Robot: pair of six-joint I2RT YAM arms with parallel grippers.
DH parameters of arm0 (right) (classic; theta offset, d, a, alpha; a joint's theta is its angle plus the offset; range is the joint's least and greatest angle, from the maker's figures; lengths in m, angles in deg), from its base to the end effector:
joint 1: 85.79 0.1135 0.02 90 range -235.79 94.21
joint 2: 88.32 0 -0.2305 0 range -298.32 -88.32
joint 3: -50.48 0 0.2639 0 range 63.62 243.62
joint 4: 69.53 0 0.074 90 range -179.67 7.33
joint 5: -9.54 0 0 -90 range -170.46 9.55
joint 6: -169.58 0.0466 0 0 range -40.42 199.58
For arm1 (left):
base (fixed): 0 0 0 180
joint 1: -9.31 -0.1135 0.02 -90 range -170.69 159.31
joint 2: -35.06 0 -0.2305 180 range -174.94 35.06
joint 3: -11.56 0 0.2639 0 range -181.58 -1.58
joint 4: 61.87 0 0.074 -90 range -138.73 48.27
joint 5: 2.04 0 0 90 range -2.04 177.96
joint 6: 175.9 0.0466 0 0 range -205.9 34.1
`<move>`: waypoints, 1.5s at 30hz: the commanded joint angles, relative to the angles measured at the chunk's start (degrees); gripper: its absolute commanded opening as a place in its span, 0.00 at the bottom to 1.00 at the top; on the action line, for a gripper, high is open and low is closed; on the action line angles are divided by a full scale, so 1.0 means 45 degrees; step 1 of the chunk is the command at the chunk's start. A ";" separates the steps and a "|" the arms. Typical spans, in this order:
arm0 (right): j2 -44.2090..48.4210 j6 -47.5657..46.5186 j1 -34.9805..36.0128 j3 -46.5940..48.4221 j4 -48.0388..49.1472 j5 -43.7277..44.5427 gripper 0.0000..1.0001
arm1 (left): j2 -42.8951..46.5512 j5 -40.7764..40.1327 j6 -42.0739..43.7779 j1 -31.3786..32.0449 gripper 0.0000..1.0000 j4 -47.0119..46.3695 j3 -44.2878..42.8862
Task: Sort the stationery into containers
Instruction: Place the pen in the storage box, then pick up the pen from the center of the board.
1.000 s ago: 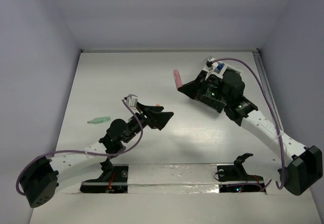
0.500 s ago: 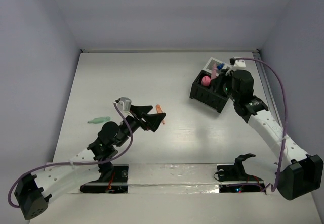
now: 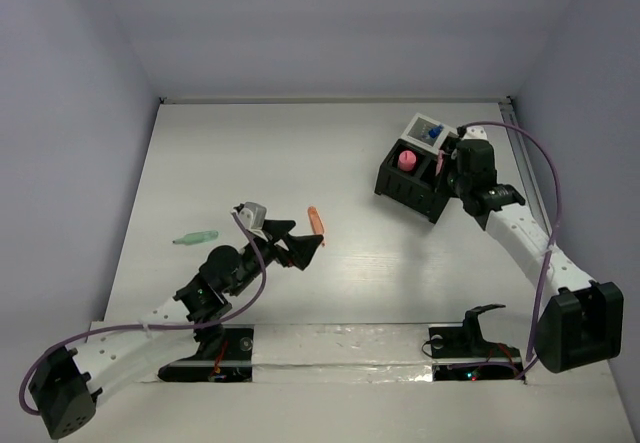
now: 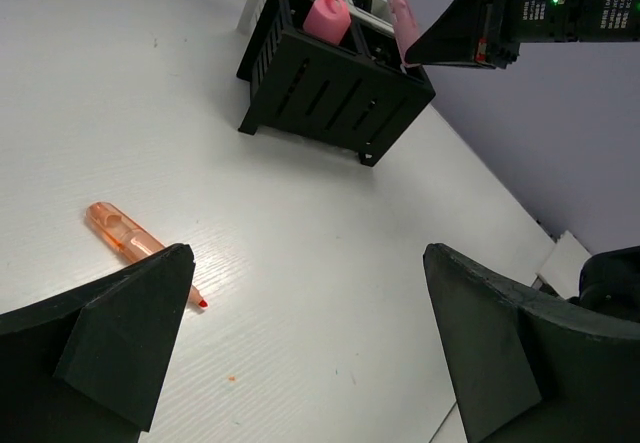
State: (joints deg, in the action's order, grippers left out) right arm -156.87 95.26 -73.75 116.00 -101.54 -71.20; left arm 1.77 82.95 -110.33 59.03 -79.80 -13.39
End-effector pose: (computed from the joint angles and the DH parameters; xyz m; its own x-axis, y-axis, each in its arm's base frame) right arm 0.2925 0.0547 0.2452 -0.5614 0.1530 -0.8133 0.0776 0.9882 0.1323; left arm 0.1370 -0.1554 0.2218 -0.1932 -0.4093 -0.8917 0.6858 0.5936 -0.4210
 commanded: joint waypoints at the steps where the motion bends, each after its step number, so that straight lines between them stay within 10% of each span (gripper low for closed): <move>1: -0.0039 -0.0321 -0.0154 0.0646 -0.0376 0.0462 0.00 | -0.0080 0.0157 0.0291 -0.0169 0.99 -0.0869 0.0047; 7: -0.0234 -0.0204 -0.0154 0.0567 -0.0220 0.0618 0.12 | 0.0153 0.0197 0.0311 -0.0169 0.99 -0.0752 0.0086; 14: 0.0057 -0.0243 -0.0154 0.0723 -0.0161 0.0697 0.64 | 0.0174 0.0177 0.0233 -0.0286 0.99 -0.0752 0.0125; 19: 0.0585 -0.0399 -0.0154 0.0840 0.0072 0.0056 0.68 | 0.0115 0.0177 0.0155 -0.0402 0.99 -0.0868 0.0145; 22: 0.1034 -0.0341 -0.0154 0.0802 0.0287 -0.1500 0.54 | 0.0037 0.0003 0.0077 -0.0403 0.99 -0.0869 0.0125; 26: 0.1114 0.0127 0.1559 0.0451 0.0737 -0.3248 0.05 | -0.0178 -0.0388 -0.0001 -0.0636 0.99 -0.0674 0.0067; 31: -0.0114 0.0829 0.4802 -0.0194 0.2257 -0.3655 0.03 | -0.0529 -0.0760 -0.0255 -0.0950 0.99 -0.0362 -0.0031; 38: -0.4194 0.0579 0.6368 0.1852 0.3258 -0.3386 0.65 | -0.0121 -0.1540 -0.0588 -0.1613 0.99 0.0301 0.0125; 45: -0.8336 0.0401 0.7268 0.5036 0.2146 -0.2585 0.74 | 0.0915 -0.2069 -0.0646 -0.2219 0.98 0.1103 0.0399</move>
State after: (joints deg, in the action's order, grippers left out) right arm -191.45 97.73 -42.43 132.77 -91.73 -84.97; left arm 4.54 75.32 -112.73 49.91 -75.15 -12.14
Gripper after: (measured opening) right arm 0.741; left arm 0.987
